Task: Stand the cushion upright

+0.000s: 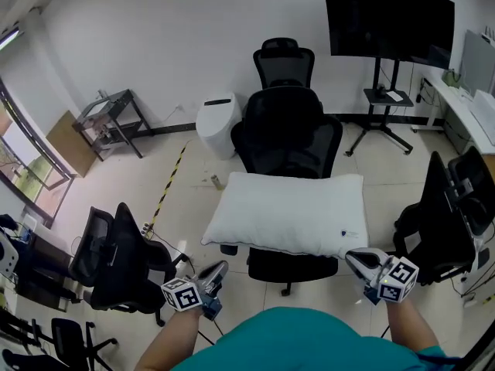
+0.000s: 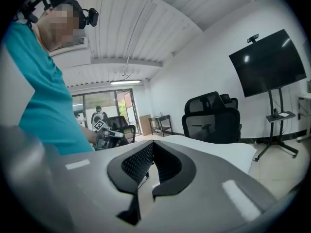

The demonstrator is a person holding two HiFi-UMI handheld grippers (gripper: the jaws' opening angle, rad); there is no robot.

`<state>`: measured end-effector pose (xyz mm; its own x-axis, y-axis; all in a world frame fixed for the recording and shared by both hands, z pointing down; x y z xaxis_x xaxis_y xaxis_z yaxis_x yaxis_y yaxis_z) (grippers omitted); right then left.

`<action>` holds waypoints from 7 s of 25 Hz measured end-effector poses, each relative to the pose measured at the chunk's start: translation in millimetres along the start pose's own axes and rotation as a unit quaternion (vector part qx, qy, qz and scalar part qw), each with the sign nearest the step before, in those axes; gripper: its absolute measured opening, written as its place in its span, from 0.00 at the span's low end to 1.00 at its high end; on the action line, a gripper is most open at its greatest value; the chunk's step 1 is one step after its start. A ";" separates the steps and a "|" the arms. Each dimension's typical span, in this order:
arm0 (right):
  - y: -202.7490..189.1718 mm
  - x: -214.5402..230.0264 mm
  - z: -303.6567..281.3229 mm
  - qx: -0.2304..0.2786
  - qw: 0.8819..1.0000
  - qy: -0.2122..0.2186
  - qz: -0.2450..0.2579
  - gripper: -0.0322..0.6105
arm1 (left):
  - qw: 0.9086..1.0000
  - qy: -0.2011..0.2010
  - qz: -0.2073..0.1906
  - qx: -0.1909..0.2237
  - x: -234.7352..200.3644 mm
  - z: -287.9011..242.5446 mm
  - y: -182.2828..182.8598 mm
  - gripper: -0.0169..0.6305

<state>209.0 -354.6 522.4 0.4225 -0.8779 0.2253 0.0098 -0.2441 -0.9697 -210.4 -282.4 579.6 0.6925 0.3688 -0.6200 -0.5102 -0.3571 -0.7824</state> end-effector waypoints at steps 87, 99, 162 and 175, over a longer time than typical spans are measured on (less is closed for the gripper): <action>-33.5 23.4 36.8 0.035 0.976 -0.183 -0.116 0.05 | 0.687 -0.235 -0.594 -0.346 135.7 -343.1 278.7 0.18; -49.9 18.5 46.8 -0.016 0.962 -0.227 -0.152 0.05 | 0.672 -0.267 -0.599 -0.344 31.5 -414.3 218.4 0.19; 17.1 -33.3 -1.0 0.015 0.997 0.061 -0.039 0.05 | 0.980 -0.057 -0.179 0.064 135.0 56.0 53.7 0.04; -41.9 -268.9 46.2 0.010 0.999 -0.033 -0.031 0.05 | 0.983 -0.138 -0.119 -0.004 126.7 219.0 -22.5 0.04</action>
<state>136.8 -89.2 498.0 0.4790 -0.8323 0.2790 0.0548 -0.2888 -0.9558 -222.8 -39.8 505.7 0.6267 0.6614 -0.4119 -0.3446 -0.2389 -0.9078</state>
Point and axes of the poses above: the fingertips, and each gripper's own axes: z backward along the fingers, x to its right, y out of its top, the point moved 6 cm from there along z, backward along the fingers, and after that the axes turned 6 degrees about x, right-handed, at the moved point
